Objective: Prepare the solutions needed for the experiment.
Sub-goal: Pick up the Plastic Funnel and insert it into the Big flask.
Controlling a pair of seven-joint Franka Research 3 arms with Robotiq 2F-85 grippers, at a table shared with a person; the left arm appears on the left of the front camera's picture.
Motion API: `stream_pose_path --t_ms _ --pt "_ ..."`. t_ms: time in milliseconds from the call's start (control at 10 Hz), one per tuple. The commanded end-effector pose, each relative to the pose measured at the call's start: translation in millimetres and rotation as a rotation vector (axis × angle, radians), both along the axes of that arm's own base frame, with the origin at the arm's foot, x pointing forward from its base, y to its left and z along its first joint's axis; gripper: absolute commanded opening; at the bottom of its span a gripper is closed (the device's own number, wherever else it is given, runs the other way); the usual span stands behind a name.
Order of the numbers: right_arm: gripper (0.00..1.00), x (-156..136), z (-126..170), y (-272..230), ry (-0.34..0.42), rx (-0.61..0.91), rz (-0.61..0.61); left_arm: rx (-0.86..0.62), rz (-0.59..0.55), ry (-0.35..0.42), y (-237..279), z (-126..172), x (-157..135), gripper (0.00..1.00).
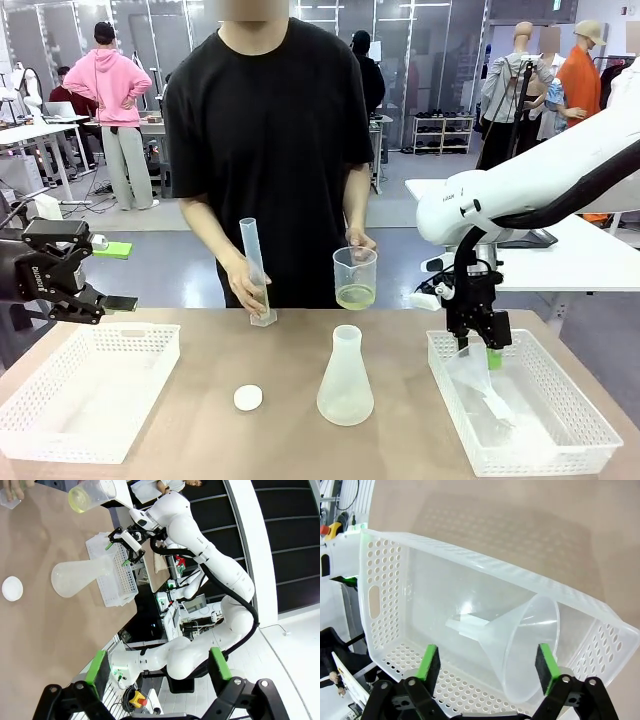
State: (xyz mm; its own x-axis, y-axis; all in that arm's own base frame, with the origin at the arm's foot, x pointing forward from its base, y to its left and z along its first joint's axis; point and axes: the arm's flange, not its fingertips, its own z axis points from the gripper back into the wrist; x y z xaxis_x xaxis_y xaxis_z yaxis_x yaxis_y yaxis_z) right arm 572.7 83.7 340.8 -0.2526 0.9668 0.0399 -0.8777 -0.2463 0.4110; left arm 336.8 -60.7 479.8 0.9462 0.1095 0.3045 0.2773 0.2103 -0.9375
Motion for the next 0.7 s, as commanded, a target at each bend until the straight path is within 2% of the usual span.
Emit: stream_pose_path --t_ms 0,100,200,300,400,500,600 --pt "0.82 6.2 3.4 2.2 0.016 -0.043 -0.020 -0.026 0.001 -0.002 -2.6 1.1 1.6 1.00" --pt "0.68 7.5 3.8 1.7 0.026 -0.046 -0.017 -0.026 0.001 -0.002 -2.6 1.1 1.6 1.00" --pt "0.63 8.2 4.1 1.1 0.027 -0.049 -0.026 -0.026 0.001 -0.002 -2.6 1.1 1.6 1.00" --pt "0.49 8.6 4.2 0.7 0.025 -0.048 -0.025 -0.026 0.001 -0.002 -2.6 1.1 1.6 1.00" --pt "0.44 8.3 3.8 0.1 0.033 -0.053 -0.021 -0.026 0.001 -0.002 -2.6 1.1 1.6 1.00" --pt "0.31 8.8 1.7 1.2 0.035 -0.051 -0.020 -0.026 0.001 -0.002 -2.6 1.1 1.6 1.00" --pt "0.25 9.0 1.1 0.8 0.036 -0.050 -0.018 -0.026 0.001 -0.002 -2.6 1.1 1.6 1.00"
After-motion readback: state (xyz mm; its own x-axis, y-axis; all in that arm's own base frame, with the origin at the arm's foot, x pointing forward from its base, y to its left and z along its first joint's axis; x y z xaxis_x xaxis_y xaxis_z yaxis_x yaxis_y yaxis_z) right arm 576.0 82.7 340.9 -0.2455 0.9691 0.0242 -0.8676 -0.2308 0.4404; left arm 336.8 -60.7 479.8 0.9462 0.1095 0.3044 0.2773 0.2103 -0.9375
